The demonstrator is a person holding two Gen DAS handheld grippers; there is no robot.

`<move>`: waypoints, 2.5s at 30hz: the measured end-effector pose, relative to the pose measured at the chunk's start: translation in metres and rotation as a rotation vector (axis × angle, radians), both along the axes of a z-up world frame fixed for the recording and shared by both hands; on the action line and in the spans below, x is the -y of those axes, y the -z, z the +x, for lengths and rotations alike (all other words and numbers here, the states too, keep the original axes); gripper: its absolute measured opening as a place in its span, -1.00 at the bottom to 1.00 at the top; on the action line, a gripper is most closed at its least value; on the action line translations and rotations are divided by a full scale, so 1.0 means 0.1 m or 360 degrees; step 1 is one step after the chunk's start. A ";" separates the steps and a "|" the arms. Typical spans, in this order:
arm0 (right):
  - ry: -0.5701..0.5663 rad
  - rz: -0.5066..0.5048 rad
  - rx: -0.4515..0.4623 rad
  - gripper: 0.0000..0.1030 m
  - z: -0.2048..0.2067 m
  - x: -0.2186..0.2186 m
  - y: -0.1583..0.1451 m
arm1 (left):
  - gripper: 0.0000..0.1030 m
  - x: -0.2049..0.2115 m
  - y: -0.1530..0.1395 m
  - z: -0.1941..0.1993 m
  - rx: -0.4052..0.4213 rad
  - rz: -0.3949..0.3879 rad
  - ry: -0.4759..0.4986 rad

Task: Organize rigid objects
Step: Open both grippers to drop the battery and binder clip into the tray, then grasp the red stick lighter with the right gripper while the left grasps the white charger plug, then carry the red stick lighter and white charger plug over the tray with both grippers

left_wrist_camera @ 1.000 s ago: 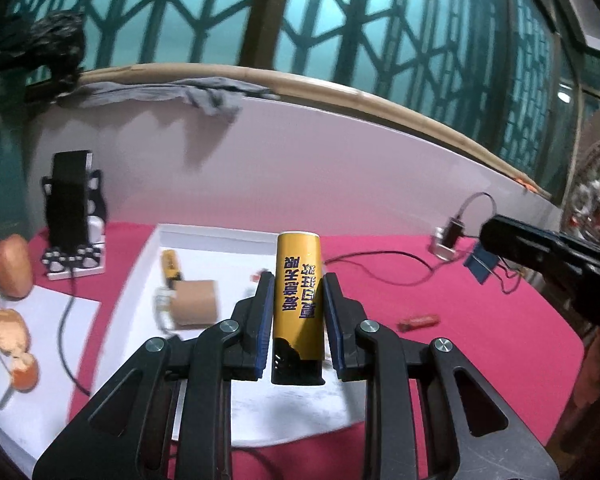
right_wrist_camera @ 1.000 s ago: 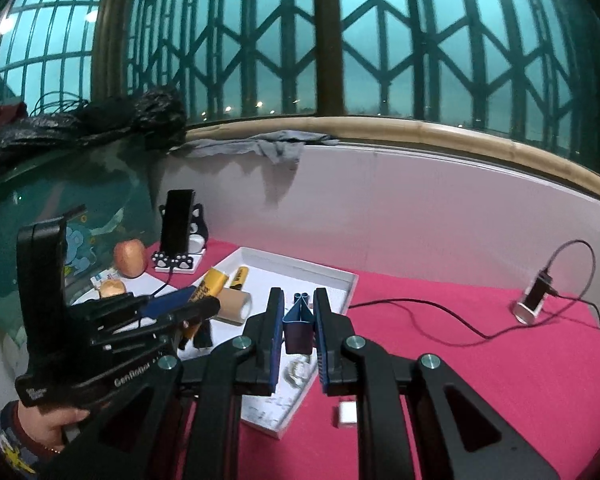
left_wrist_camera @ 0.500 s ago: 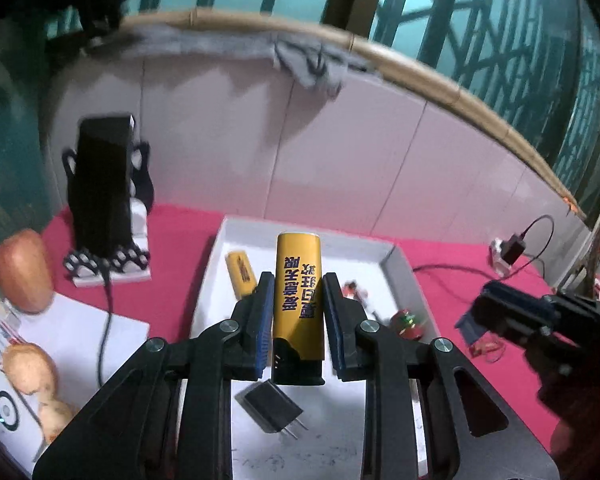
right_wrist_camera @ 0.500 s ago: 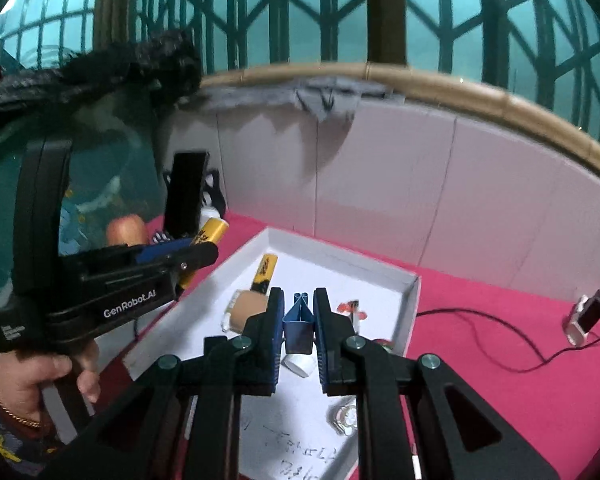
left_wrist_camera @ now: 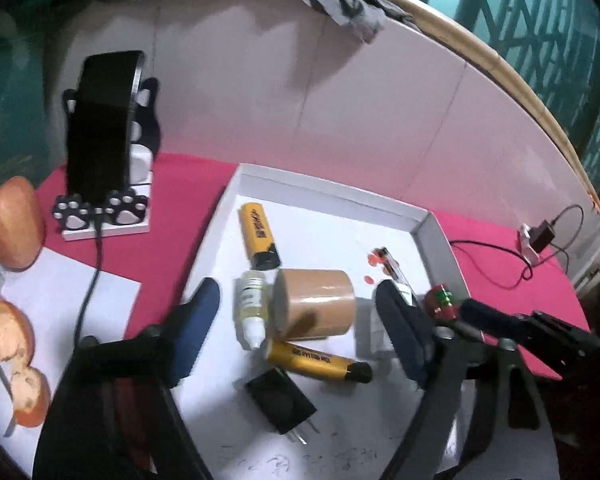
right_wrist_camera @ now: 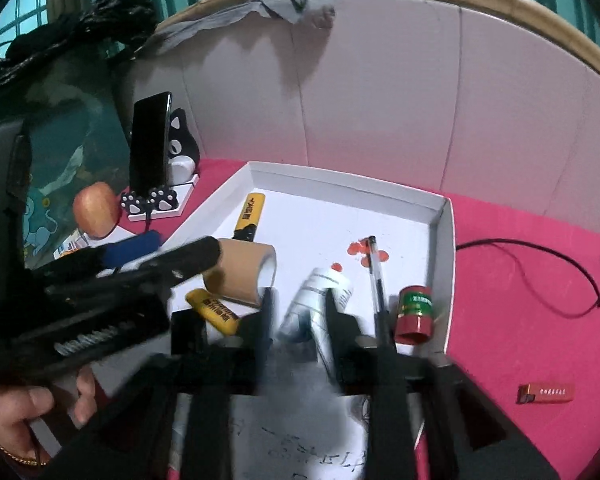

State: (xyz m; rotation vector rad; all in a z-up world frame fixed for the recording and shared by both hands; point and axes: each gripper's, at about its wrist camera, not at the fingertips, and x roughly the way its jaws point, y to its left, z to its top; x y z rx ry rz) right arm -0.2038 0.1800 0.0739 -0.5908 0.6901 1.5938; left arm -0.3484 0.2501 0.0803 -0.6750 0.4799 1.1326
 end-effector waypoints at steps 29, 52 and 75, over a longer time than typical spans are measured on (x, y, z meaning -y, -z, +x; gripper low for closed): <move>-0.0003 -0.0251 -0.0105 0.76 2.06 0.36 0.59 | 0.99 1.13 -0.06 1.37 -0.0089 0.0069 0.0816; 0.0180 -0.0146 -0.0042 -0.70 1.98 1.45 0.61 | 0.23 1.22 0.49 2.46 -0.0804 0.0107 0.1400; 0.0386 -0.0009 -0.0199 -0.70 2.06 1.77 0.49 | -0.08 1.82 0.24 2.35 -0.0563 0.0230 0.1318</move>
